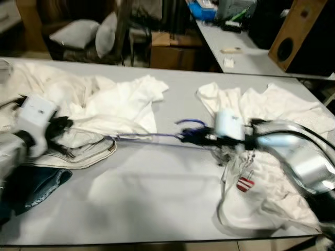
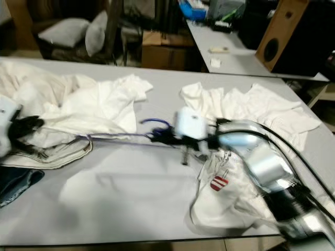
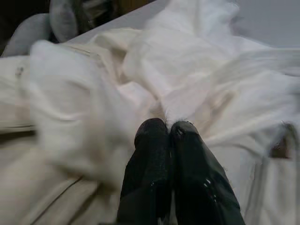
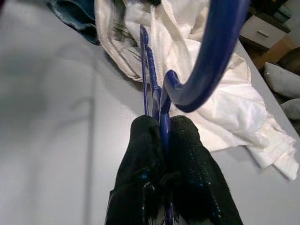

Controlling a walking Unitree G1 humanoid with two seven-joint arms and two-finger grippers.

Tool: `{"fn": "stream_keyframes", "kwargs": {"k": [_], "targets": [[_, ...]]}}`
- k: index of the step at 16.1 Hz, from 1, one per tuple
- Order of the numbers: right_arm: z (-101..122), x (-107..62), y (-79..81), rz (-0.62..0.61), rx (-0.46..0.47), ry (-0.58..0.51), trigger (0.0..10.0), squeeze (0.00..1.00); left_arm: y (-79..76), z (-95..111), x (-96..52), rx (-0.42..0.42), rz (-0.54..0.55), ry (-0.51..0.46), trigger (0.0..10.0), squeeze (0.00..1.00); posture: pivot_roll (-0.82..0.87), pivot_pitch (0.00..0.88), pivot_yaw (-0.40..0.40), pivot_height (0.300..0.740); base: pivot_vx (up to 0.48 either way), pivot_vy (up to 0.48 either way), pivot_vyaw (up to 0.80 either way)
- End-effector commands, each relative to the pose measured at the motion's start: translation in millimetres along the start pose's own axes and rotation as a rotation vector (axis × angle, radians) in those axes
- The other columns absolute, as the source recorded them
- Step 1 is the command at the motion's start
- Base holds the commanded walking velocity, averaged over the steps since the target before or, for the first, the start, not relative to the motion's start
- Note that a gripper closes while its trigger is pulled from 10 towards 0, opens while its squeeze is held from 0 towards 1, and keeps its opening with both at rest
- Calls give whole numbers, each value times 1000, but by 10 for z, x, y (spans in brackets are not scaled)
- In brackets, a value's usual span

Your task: Hang hanger

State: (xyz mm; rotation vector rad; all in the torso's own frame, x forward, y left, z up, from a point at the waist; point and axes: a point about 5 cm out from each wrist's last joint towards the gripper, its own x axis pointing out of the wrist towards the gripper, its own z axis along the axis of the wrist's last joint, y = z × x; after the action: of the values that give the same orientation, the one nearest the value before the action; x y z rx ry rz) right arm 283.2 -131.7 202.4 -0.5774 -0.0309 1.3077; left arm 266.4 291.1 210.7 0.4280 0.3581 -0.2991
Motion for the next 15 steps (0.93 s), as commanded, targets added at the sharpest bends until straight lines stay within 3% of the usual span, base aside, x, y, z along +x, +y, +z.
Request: {"fn": "stream_keyframes", "kwargs": {"k": [1,3,4,5,7,8,9,10,12,13,14,15], "targets": [[71,-91,-23,-10,6,-23,10000,0,-24,92,-44,-25,-80,-29,10000,1000,120,0,-45,740,0,0,0],[91,-260,-47,-37,47,-19,10000,0,52,271,-210,-63,-213,-76,10000,1000,123,0,-43,740,0,0,0],[99,-297,-66,-58,55,-22,10000,0,89,319,-250,-62,-227,-101,10000,1000,123,0,-43,740,0,0,0],[142,-441,-120,-132,117,-58,10000,0,229,553,-376,-98,-235,-239,10000,1000,128,0,-50,740,0,0,0],[141,-513,-140,-209,174,-65,10000,0,289,697,-414,-103,-215,-355,10000,1000,128,0,-56,740,0,0,0],[147,-538,-142,-298,203,-85,10000,0,307,841,-379,-141,-159,-470,10000,1000,126,0,-56,740,0,0,0],[131,-551,-151,-393,234,-85,10000,0,277,910,-313,-160,-116,-521,10000,808,121,0,-55,740,0,0,0],[83,-567,-155,-496,292,-57,10000,0,199,931,-218,-180,-103,-541,10000,0,107,0,-47,740,0,0,0],[18,-568,-112,-655,422,-40,10000,0,-106,898,29,-216,-137,-547,10000,0,84,0,-32,740,0,0,0],[18,-533,-54,-741,497,-60,10000,0,-421,816,215,-275,-188,-525,10000,0,66,0,-22,740,0,0,0],[35,-505,1,-785,528,-79,10000,0,-631,757,310,-301,-204,-514,10000,0,50,0,-17,740,0,0,0],[41,-493,33,-814,537,-92,10000,0,-720,723,350,-318,-202,-512,10000,0,44,0,-14,740,0,0,0]]}}
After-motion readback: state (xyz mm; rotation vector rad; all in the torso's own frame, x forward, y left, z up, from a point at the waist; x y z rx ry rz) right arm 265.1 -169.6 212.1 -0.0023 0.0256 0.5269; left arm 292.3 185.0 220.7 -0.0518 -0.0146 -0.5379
